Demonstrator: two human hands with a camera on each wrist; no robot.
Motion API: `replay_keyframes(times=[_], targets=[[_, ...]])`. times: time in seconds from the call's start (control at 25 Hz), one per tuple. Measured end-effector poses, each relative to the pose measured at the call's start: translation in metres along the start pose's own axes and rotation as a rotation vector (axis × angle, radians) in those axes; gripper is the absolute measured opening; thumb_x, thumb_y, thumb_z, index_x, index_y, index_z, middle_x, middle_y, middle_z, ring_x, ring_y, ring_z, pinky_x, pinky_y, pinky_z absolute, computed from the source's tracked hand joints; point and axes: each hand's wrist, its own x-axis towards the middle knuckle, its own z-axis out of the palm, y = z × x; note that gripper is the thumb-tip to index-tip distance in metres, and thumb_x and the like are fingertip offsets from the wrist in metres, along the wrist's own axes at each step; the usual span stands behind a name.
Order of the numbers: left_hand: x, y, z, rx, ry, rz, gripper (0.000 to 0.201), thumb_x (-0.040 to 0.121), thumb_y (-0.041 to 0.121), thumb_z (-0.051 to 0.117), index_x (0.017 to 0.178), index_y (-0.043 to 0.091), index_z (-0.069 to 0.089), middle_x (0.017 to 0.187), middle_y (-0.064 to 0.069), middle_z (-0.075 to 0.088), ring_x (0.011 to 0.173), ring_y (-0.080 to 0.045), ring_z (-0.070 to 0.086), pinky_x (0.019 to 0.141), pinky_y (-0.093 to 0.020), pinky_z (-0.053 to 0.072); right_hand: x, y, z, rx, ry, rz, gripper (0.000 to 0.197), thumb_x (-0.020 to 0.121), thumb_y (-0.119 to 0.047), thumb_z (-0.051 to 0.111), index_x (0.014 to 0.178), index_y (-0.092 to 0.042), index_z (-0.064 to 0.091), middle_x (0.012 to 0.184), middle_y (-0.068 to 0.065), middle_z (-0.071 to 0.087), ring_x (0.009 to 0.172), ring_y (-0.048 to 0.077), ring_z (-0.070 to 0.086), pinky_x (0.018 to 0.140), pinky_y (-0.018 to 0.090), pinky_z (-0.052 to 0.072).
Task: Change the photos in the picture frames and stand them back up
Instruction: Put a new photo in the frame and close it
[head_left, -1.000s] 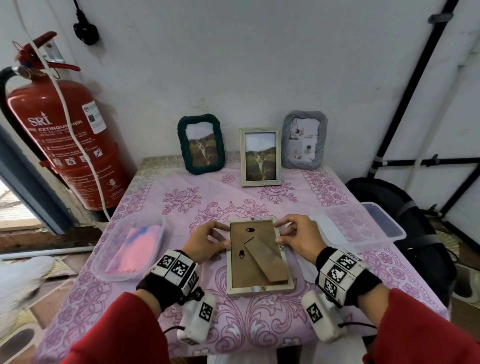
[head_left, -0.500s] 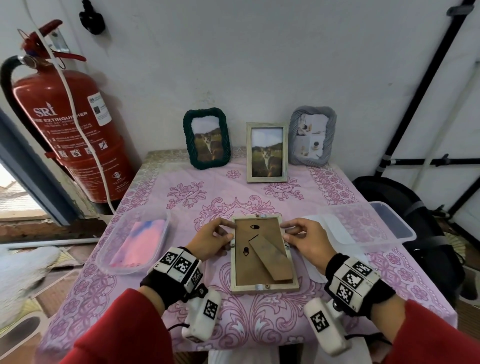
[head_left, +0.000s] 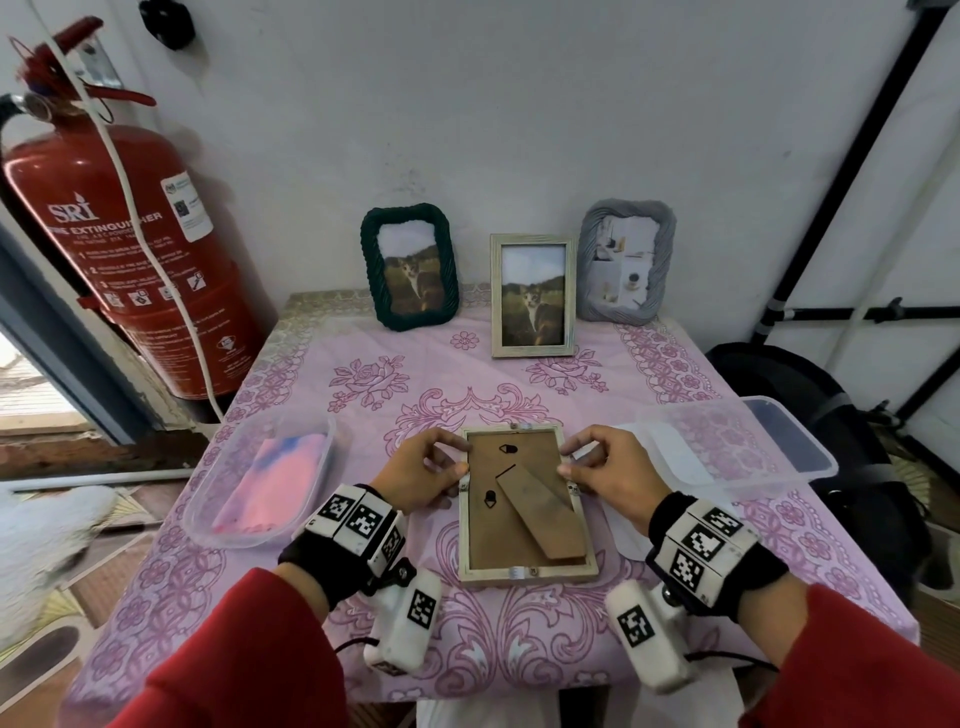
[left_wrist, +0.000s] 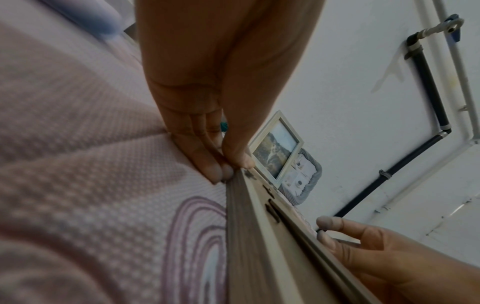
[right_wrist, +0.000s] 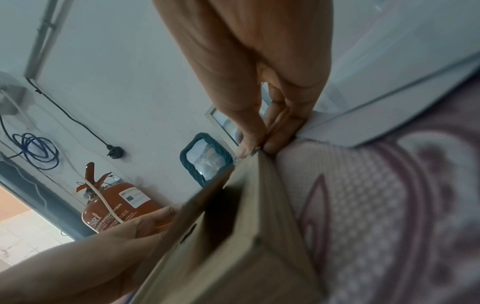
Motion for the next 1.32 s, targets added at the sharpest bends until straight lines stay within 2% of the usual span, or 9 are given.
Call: replay_keyframes(times=[0.16,0.32,0.48,0.52,0.64,0.72,0.92,1.16,1.32], targets=[[0.0,0.002,-0.001,-0.008,-0.007,-0.014,0.017,0.089,0.002,0.057,0.104,0.008,0.053,0.071,-0.006,0.05,0.042,-0.002,0.056,0.045,-0.02,0.052,0.0,0.0,0.0,-0.039,-0.003,0.0,0.015,0.076,0.002,0.072,0.086,-0.006,0.064,0.057,0.006,0.055,0.056,0.015,0.054,0.058,0.021,0.045],[-0.006,0.002,0.004,0.045,0.046,0.017,0.022,0.09,0.006,0.056,0.112,0.005,0.054,0.072,-0.004,0.05,0.048,-0.006,0.056,0.047,-0.018,0.05,-0.007,-0.002,0.002,-0.106,0.033,-0.03,0.012,0.078,-0.004,0.072,0.089,-0.003,0.067,0.068,0.008,0.061,0.062,0.014,0.057,0.06,0.017,0.045],[-0.019,0.001,0.003,0.126,0.08,0.052,0.029,0.085,0.017,0.066,0.113,0.014,0.06,0.083,0.001,0.057,0.072,-0.017,0.061,0.077,-0.029,0.055,-0.015,-0.006,0.001,-0.171,0.066,-0.101,0.014,0.078,-0.005,0.073,0.09,-0.005,0.067,0.073,0.007,0.062,0.06,0.009,0.056,0.058,0.009,0.043],[-0.022,0.0,0.002,0.168,0.1,0.059,0.031,0.08,0.019,0.072,0.108,0.016,0.061,0.085,0.002,0.06,0.072,-0.015,0.061,0.079,-0.028,0.054,-0.017,-0.007,0.001,-0.208,0.053,-0.131,0.015,0.076,-0.005,0.073,0.09,-0.006,0.067,0.073,0.006,0.062,0.06,0.008,0.054,0.057,0.006,0.042],[-0.03,-0.002,0.003,0.221,0.173,0.082,0.029,0.069,0.017,0.081,0.093,0.012,0.065,0.082,0.0,0.065,0.066,-0.008,0.059,0.064,-0.009,0.049,-0.022,-0.01,0.002,-0.28,0.011,-0.177,0.022,0.072,0.0,0.075,0.091,-0.008,0.066,0.074,0.007,0.064,0.065,0.015,0.057,0.061,0.01,0.044],[-0.032,-0.002,0.006,0.204,0.198,0.094,0.026,0.068,0.013,0.082,0.088,0.009,0.067,0.08,-0.003,0.067,0.064,-0.007,0.06,0.059,-0.004,0.047,-0.023,-0.01,0.002,-0.295,0.028,-0.179,0.027,0.07,0.002,0.075,0.093,-0.008,0.064,0.075,0.009,0.065,0.065,0.016,0.058,0.06,0.01,0.044],[-0.034,0.002,0.008,0.182,0.205,0.108,0.02,0.07,0.007,0.08,0.085,0.007,0.066,0.073,-0.002,0.065,0.061,-0.006,0.06,0.057,-0.005,0.047,-0.025,-0.01,0.001,-0.272,0.064,-0.17,0.035,0.068,0.002,0.077,0.097,-0.007,0.059,0.077,0.015,0.067,0.061,0.016,0.059,0.057,0.011,0.044],[-0.037,0.006,0.014,0.207,0.228,0.12,0.022,0.072,0.003,0.075,0.091,-0.002,0.065,0.079,-0.012,0.065,0.064,-0.011,0.058,0.06,-0.012,0.05,-0.025,-0.013,-0.002,-0.204,0.057,-0.12,0.036,0.067,0.004,0.079,0.096,-0.005,0.061,0.079,0.017,0.068,0.063,0.017,0.06,0.061,0.017,0.049],[-0.038,0.008,0.016,0.235,0.231,0.122,0.023,0.074,0.002,0.073,0.094,-0.006,0.064,0.078,-0.012,0.062,0.064,-0.013,0.056,0.058,-0.012,0.048,-0.025,-0.012,-0.002,-0.192,0.018,-0.128,0.034,0.068,0.009,0.075,0.096,-0.004,0.062,0.077,0.014,0.068,0.06,0.012,0.059,0.056,0.01,0.049]])
